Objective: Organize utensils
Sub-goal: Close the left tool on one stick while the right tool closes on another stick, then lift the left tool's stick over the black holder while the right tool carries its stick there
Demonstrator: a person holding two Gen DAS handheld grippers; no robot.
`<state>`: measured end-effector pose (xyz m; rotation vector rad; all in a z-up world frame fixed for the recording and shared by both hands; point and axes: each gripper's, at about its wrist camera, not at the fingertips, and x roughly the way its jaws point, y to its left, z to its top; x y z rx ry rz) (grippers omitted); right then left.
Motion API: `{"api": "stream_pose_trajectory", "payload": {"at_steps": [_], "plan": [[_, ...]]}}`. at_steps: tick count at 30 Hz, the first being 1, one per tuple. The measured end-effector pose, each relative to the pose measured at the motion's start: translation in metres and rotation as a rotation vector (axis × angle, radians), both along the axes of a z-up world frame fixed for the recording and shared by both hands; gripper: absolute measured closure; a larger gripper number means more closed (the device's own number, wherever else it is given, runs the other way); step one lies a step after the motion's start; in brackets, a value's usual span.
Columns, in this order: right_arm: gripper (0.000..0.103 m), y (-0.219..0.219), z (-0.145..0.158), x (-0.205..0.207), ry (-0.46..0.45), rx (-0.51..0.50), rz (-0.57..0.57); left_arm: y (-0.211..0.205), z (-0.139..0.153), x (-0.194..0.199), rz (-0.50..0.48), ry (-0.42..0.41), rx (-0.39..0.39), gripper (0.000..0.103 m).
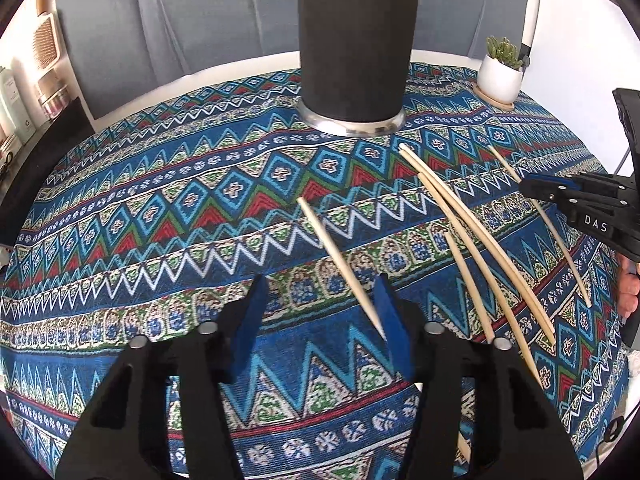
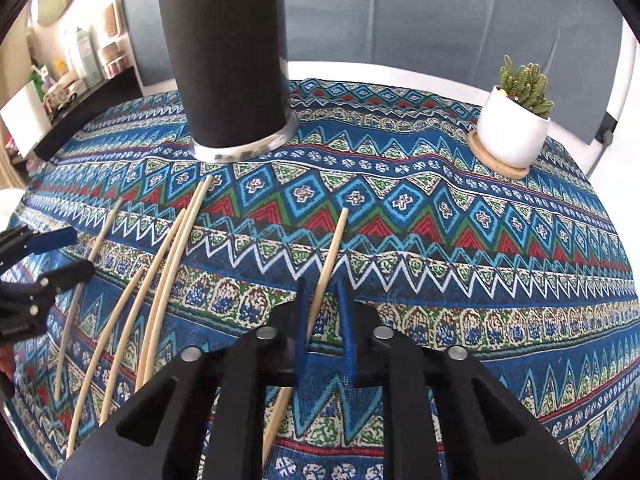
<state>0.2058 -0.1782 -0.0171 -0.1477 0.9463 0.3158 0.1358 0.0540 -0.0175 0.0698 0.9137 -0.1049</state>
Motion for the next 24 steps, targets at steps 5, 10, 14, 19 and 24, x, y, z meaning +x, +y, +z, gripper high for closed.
{"api": "stream_pose_trajectory", "payload": {"at_steps": [5,10,14,19,24], "plan": [[0.097,-0.017,0.001,-0.003,0.015,0.015,-0.020,0.034,0.001,-0.010,0.101,-0.029,-0.009,0.098],[0.098,-0.026,0.001,-0.011,0.011,0.029,-0.035,0.053,0.003,-0.019,0.127,-0.023,-0.032,0.098],[0.098,-0.031,0.006,-0.014,0.016,0.054,-0.034,0.062,0.007,-0.021,0.139,0.007,-0.063,0.098],[0.098,-0.033,0.023,-0.014,0.000,0.069,-0.019,0.062,0.018,-0.014,0.143,0.004,-0.076,0.098],[0.098,-0.033,0.052,-0.008,-0.041,0.086,-0.015,0.067,0.044,-0.004,0.155,-0.028,-0.085,0.098]]}}
